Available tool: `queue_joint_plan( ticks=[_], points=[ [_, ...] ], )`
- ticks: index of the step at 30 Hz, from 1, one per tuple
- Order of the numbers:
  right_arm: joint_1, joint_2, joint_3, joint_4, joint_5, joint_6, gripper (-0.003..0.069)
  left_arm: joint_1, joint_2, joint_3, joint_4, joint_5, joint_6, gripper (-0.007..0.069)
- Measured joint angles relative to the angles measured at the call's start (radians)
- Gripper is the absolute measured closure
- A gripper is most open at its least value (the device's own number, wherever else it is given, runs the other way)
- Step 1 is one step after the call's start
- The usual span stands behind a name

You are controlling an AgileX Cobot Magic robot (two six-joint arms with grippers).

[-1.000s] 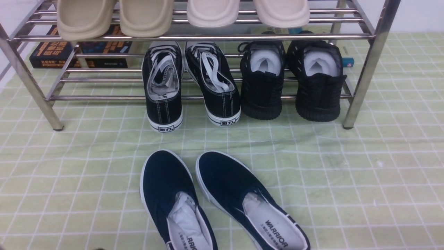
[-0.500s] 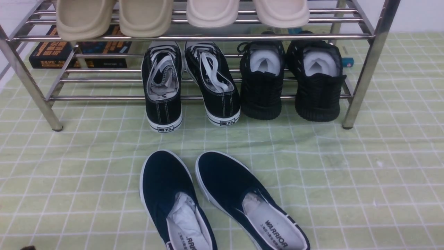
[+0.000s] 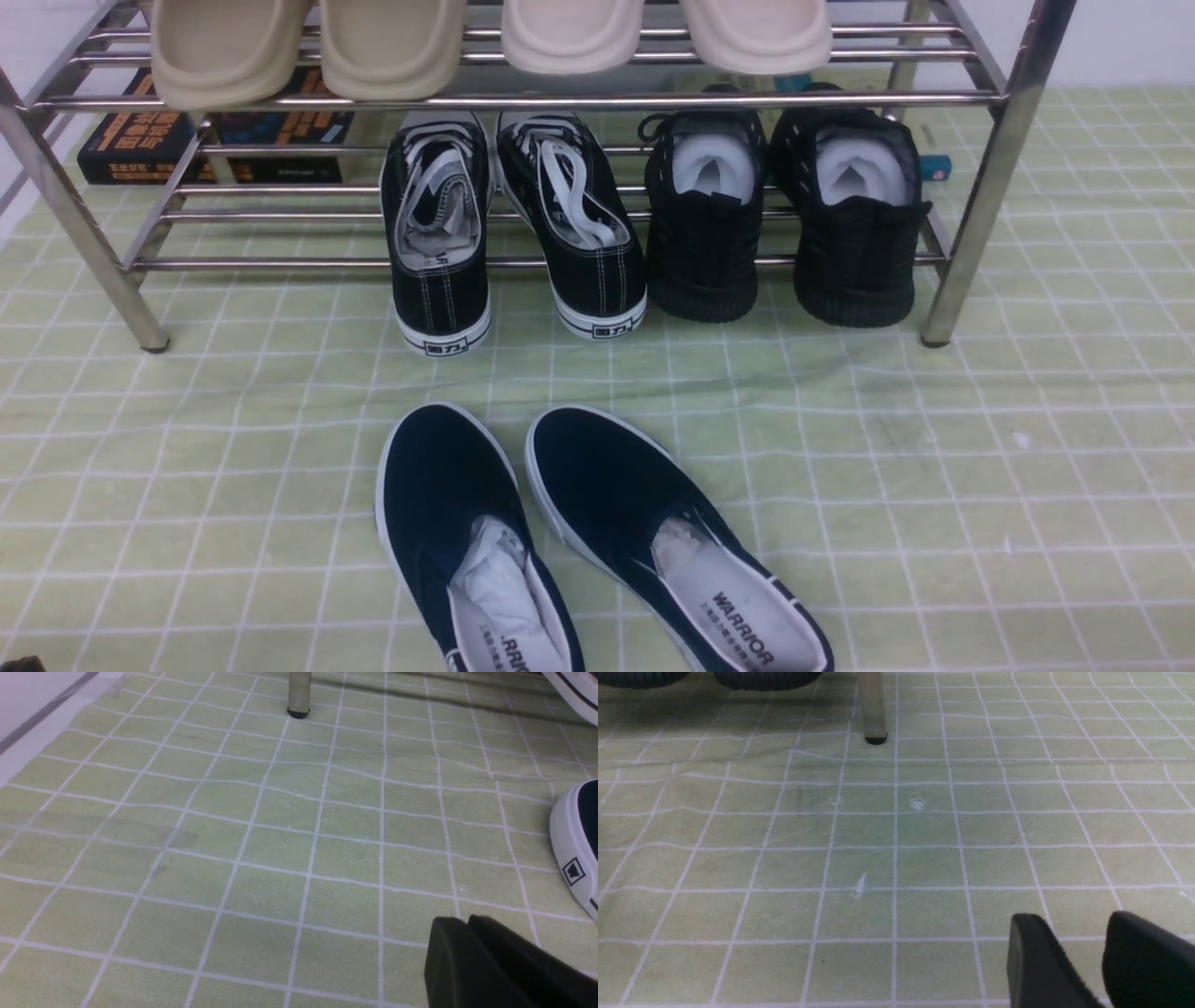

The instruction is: Take the shoes off the shelf with your hand from the green coffee tablecloth.

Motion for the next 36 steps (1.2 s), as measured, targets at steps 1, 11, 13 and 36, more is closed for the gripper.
queue_joint_plan(
  ticks=[1, 11, 13, 36],
  points=[
    [0.000, 0.000, 0.000, 0.000, 0.000, 0.000, 0.0419, 0.000, 0.000, 0.000, -0.001, 0.000, 0.000, 0.0571],
    [0.000, 0.000, 0.000, 0.000, 0.000, 0.000, 0.0419, 0.000, 0.000, 0.000, -0.004, 0.000, 0.000, 0.0560],
    [0.000, 0.000, 0.000, 0.000, 0.000, 0.000, 0.0419, 0.000, 0.000, 0.000, -0.004, 0.000, 0.001, 0.0560],
    [0.000, 0.000, 0.000, 0.000, 0.000, 0.000, 0.0419, 0.000, 0.000, 0.000, -0.004, 0.000, 0.001, 0.0543]
  ],
)
